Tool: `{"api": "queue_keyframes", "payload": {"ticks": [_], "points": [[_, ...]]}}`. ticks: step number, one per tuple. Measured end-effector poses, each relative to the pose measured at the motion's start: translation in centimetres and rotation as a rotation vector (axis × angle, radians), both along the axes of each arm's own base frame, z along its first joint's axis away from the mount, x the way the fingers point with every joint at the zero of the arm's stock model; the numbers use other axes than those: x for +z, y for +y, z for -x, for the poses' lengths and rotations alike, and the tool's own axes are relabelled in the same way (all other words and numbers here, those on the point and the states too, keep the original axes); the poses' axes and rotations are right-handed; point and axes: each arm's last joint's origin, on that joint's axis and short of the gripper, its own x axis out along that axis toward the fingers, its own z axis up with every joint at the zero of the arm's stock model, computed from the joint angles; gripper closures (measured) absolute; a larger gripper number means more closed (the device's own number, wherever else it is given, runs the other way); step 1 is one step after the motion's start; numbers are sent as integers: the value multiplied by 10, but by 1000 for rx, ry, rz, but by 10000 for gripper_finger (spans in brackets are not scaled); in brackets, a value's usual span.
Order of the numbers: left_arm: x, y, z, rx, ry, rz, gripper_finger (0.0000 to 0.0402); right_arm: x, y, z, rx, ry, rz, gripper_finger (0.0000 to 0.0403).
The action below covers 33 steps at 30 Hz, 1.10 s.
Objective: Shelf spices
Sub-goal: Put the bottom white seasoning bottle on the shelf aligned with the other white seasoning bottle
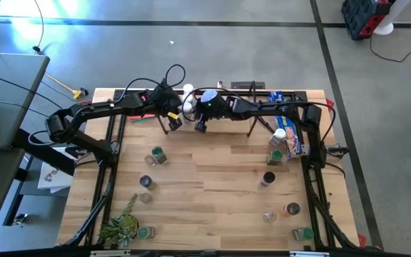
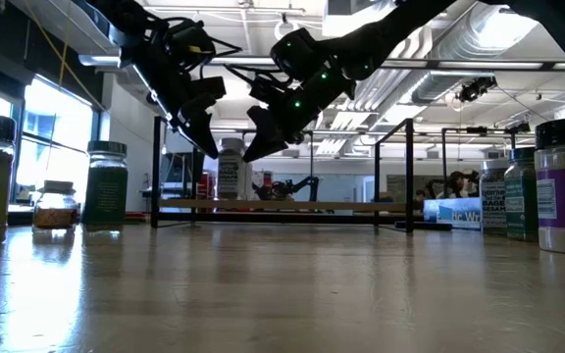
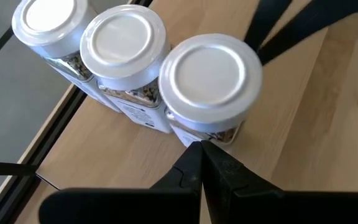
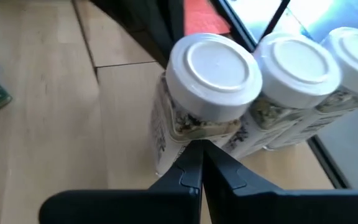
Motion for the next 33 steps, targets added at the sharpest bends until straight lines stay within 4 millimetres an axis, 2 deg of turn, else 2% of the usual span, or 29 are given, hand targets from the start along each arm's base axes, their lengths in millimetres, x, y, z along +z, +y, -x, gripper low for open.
{"api": "queue_keyframes", "payload": {"ticks": [10, 21, 33], "points": [[1, 0, -1, -1, -10, -5, 401, 0, 0, 0, -5, 3, 3, 403], [1, -1, -2, -34, -36, 19, 401, 12, 1, 5, -20, -5, 18, 403], [2, -1, -3, -46, -46, 14, 401, 7, 3, 8, -15, 63, -10, 403]]}}
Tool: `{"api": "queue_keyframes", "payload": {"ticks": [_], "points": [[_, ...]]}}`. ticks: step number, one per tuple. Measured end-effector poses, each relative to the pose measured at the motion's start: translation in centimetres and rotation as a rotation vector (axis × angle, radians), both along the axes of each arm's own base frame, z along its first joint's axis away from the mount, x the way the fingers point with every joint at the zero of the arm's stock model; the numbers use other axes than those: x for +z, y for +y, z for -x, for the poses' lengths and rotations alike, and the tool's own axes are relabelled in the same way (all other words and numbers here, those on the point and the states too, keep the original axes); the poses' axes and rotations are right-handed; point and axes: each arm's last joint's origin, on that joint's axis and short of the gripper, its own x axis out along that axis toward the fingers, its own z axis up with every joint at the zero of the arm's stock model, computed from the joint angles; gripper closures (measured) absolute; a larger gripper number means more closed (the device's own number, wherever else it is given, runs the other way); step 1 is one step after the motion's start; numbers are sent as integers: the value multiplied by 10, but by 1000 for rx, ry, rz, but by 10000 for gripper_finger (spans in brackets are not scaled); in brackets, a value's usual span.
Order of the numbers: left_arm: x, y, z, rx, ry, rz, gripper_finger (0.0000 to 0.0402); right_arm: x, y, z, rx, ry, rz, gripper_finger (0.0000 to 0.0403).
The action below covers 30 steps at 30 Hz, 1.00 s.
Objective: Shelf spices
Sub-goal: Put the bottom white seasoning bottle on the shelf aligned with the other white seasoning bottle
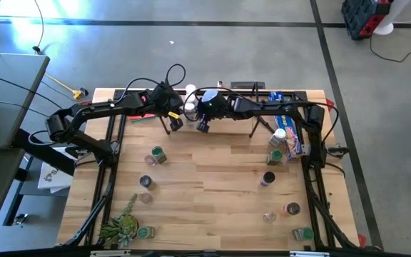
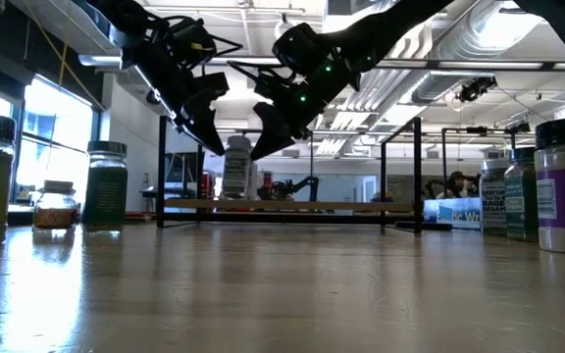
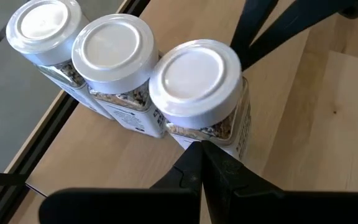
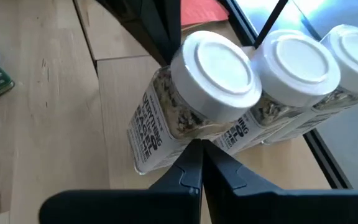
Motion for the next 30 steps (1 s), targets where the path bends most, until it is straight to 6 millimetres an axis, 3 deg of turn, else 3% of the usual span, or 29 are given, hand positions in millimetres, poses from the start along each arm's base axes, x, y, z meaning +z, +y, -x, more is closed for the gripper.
{"api": "queue_keyframes", "payload": {"ticks": [18, 30], "points": [[1, -5, -4, -12, 6, -26, 401, 0, -1, 2, -56, 31, 51, 403], [20, -7, 4, 27, -15, -135, 390, 29, 0, 13, -70, -1, 108, 403]]}}
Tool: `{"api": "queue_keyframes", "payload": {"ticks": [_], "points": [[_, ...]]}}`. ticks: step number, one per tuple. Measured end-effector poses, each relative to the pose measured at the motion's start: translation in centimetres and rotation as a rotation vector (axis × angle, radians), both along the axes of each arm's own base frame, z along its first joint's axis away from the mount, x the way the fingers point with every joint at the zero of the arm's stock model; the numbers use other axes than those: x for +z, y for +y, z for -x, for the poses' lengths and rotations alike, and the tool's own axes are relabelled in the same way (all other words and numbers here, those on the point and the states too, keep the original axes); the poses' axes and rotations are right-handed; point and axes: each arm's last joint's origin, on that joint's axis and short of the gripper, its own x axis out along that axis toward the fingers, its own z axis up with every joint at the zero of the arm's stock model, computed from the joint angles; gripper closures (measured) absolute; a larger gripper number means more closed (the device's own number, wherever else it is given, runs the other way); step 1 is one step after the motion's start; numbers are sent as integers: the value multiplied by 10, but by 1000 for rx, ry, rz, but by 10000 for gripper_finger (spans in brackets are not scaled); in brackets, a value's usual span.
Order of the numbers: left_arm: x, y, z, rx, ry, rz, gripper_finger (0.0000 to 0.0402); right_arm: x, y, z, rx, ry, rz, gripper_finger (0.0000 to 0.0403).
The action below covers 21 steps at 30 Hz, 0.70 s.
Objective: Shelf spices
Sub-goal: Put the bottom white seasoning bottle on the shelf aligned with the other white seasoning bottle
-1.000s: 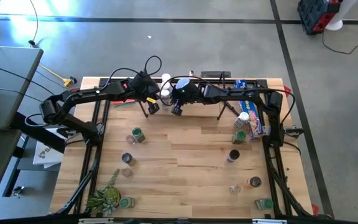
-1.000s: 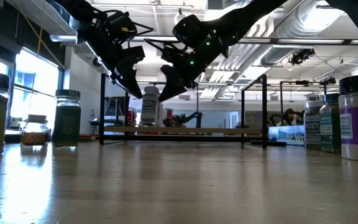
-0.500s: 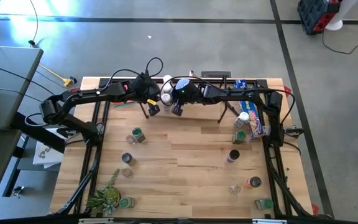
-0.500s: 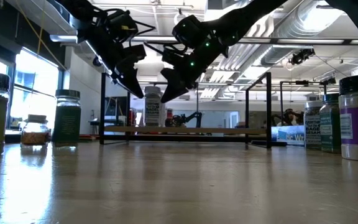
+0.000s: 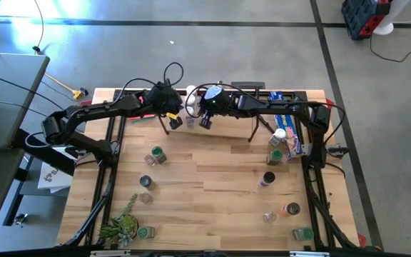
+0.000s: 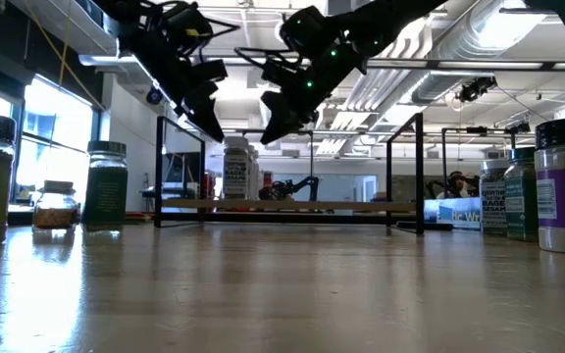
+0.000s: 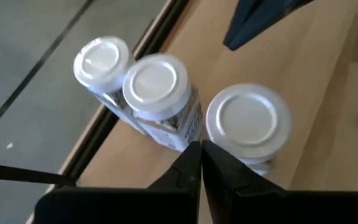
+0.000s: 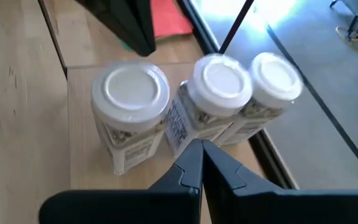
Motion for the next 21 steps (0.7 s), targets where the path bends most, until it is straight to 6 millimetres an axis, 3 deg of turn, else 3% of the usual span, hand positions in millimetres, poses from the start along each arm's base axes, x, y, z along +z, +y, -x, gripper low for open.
{"api": "queue_keyframes", "payload": {"ticks": [6, 13, 16, 21], "points": [[13, -5, 7, 1, -46, -19, 389, 7, 1, 3, 0, -11, 4, 403], [45, -21, 28, 2, -159, -56, 389, 23, 4, 9, 59, -21, 31, 391], [60, -31, 43, 0, -207, -73, 389, 34, 5, 13, 140, -72, -12, 355], [74, -43, 62, 2, -256, -72, 389, 36, 6, 7, 312, -155, -43, 255]]}}
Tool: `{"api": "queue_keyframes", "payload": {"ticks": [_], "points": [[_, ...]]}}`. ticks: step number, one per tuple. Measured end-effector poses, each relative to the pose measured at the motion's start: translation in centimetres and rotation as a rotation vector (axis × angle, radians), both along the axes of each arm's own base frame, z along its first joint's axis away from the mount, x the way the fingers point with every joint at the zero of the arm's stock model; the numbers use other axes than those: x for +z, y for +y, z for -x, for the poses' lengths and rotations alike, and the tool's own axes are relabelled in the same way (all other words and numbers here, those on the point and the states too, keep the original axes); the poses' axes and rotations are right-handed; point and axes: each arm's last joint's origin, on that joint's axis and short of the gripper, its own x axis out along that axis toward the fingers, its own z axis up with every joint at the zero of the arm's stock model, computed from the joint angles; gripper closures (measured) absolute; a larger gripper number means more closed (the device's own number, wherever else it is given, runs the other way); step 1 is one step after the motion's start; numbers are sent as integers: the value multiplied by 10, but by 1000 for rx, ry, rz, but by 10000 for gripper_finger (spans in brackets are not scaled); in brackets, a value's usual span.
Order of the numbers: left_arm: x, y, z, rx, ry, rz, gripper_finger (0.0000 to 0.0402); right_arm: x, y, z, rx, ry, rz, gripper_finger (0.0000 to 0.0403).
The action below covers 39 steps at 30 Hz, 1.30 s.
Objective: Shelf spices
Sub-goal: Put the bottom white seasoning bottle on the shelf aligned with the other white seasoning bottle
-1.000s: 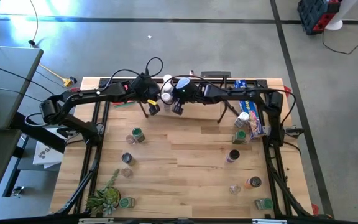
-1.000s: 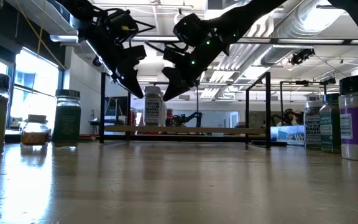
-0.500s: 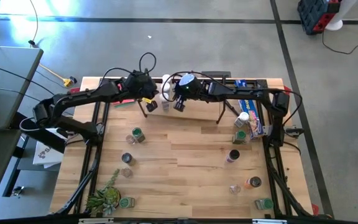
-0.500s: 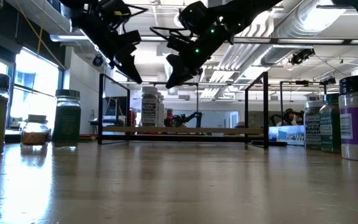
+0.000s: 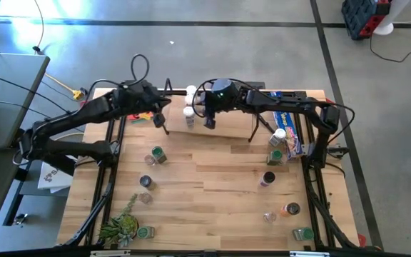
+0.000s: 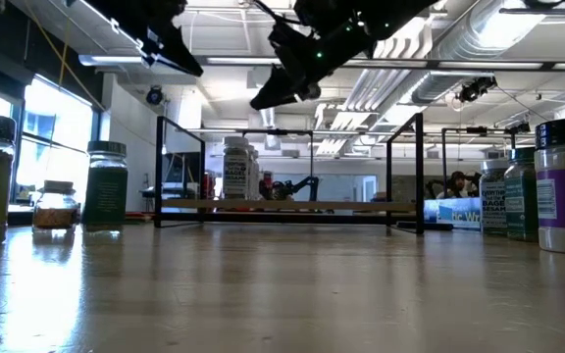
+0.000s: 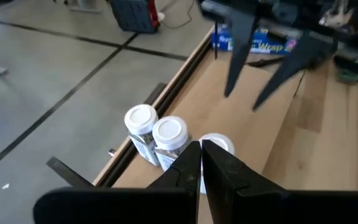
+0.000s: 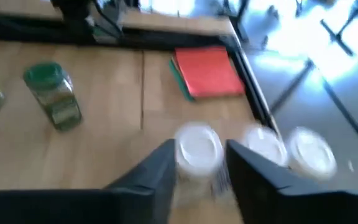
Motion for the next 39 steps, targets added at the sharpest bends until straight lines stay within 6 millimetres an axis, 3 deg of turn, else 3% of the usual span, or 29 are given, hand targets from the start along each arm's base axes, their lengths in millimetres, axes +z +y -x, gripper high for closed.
{"api": "queue_keyframes", "payload": {"ticks": [6, 10, 25, 39], "points": [[-2, -6, 4, -17, 30, 15, 389, -18, -3, -20, 43, -77, 42, 137], [-5, -8, 3, -27, 63, 30, 390, -28, -12, -21, 21, -75, 8, 108], [-6, -11, 2, -41, 64, 39, 390, -58, -17, -30, -41, -19, -48, 108], [-6, -11, 2, -39, 60, 43, 390, -60, -16, -29, -41, 4, -57, 199]]}}
